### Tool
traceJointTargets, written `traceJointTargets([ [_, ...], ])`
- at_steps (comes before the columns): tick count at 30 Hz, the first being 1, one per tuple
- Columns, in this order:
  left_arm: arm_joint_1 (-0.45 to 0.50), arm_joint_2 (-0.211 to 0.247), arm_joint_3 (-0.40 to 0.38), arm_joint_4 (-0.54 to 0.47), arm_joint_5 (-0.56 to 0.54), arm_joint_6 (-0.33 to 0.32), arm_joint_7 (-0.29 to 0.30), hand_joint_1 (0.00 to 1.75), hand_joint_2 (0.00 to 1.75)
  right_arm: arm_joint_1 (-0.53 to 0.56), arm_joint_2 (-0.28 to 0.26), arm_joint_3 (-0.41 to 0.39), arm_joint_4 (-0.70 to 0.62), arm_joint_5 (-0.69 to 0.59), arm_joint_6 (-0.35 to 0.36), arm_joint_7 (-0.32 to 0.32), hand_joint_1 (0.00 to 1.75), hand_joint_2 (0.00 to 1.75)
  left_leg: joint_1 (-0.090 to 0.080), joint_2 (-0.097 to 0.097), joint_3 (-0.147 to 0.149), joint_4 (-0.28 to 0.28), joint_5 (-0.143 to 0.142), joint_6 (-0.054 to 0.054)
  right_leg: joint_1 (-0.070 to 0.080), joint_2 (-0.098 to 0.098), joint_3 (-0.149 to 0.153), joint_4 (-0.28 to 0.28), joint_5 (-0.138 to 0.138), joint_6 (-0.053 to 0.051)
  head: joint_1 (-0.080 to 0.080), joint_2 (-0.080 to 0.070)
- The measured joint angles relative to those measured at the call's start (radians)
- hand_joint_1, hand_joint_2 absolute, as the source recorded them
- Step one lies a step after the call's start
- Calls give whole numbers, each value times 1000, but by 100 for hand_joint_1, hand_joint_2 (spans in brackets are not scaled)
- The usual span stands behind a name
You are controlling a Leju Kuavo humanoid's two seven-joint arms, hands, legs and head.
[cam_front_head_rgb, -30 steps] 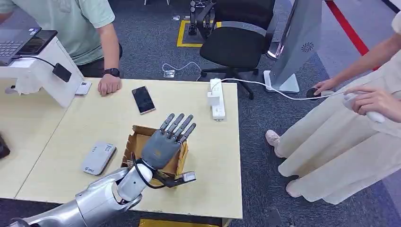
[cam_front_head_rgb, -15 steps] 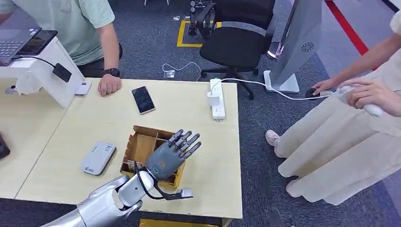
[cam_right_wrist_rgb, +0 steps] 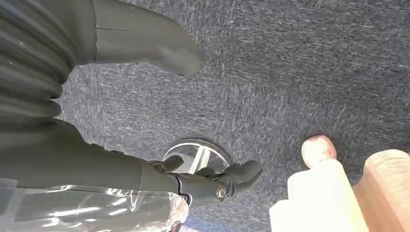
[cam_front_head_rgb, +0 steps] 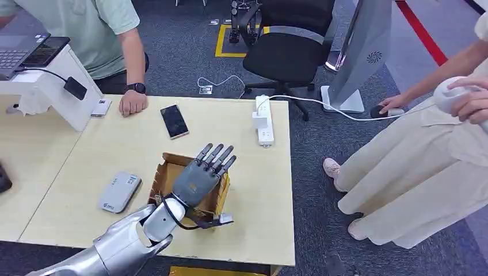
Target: Pass the card to the sensor for recognition and then transmit it.
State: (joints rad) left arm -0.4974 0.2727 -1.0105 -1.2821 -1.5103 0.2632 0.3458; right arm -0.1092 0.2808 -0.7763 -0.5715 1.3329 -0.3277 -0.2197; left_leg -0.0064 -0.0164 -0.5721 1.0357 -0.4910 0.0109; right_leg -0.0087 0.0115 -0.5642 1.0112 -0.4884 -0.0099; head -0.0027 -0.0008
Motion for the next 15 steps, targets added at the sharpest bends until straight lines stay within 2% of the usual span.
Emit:
traceJointTargets([
  [4,-45,29,-3,-57,0,-11,154,0,175,1,0,-6,-3,-15,2,0,0,175,0,0,0,0,0,0,0,0,0,0,0,-1,0,0],
  [6,-71,48,-3,-100,0,-23,204,0,175,1,0,-9,-7,-17,6,0,0,175,0,0,0,0,0,0,0,0,0,0,0,-1,0,0],
  [11,-93,77,-3,-169,0,-34,194,0,175,4,0,-14,-14,-19,7,0,0,175,0,0,0,0,0,0,0,0,0,0,0,-1,0,0],
  [15,-87,94,-2,-201,0,-39,80,0,175,6,0,-20,-18,-25,7,-2,0,175,0,0,0,0,0,0,0,0,0,0,0,-1,0,0],
])
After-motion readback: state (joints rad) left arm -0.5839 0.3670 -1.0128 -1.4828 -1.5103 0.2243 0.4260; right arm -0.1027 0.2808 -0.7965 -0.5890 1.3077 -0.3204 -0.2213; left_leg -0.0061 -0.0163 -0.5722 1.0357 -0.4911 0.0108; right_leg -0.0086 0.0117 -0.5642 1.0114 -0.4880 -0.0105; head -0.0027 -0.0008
